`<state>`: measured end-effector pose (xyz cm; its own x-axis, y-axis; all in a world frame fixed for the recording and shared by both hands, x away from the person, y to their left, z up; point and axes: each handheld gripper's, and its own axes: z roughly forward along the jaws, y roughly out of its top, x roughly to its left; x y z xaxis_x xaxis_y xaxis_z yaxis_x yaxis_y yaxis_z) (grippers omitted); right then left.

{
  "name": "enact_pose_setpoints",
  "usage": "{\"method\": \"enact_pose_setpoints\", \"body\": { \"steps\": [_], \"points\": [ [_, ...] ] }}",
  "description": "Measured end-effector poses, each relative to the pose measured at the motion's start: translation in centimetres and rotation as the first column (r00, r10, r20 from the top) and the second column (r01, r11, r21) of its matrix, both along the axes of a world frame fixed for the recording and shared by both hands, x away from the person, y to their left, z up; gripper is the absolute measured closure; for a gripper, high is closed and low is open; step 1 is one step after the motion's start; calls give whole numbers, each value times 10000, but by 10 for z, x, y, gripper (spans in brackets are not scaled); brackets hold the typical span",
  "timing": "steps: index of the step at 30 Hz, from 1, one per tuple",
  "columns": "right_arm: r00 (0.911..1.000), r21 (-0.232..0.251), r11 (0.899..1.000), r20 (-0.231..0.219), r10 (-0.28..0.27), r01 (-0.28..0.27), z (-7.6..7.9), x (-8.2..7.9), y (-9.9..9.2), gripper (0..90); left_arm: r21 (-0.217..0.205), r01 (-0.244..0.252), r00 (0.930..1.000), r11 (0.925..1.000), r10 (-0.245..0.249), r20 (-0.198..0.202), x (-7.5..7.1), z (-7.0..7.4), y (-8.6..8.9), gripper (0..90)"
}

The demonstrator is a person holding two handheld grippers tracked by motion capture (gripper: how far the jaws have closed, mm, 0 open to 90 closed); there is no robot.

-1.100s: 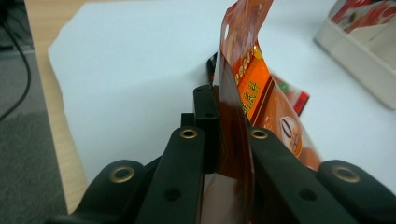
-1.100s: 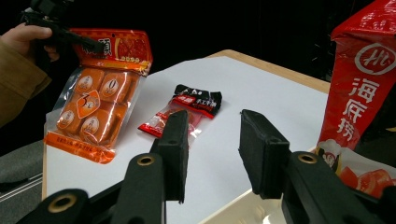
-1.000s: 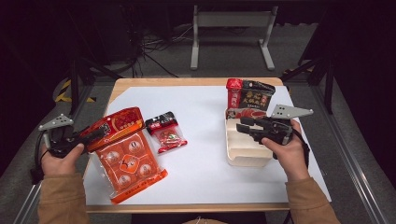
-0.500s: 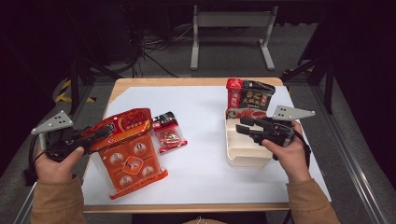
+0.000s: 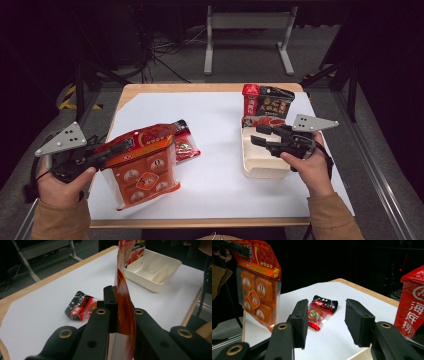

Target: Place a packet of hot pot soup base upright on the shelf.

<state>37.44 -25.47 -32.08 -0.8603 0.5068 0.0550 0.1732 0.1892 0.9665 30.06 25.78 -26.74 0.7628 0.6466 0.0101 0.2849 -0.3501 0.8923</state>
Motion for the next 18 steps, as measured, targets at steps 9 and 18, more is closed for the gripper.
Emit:
{"method": "enact_pose_setpoints", "body": {
  "steps": [9,18],
  "points": [
    [9997,-24,9997,17,263,-263,0,0,5,521,-26,635,9969,9980,-633,471,-9,9,-14,900],
    [9982,-150,9984,242,542,-538,5,2,19,461,-249,939,9937,9953,-922,633,-3,10,-30,900]
  ]
}}
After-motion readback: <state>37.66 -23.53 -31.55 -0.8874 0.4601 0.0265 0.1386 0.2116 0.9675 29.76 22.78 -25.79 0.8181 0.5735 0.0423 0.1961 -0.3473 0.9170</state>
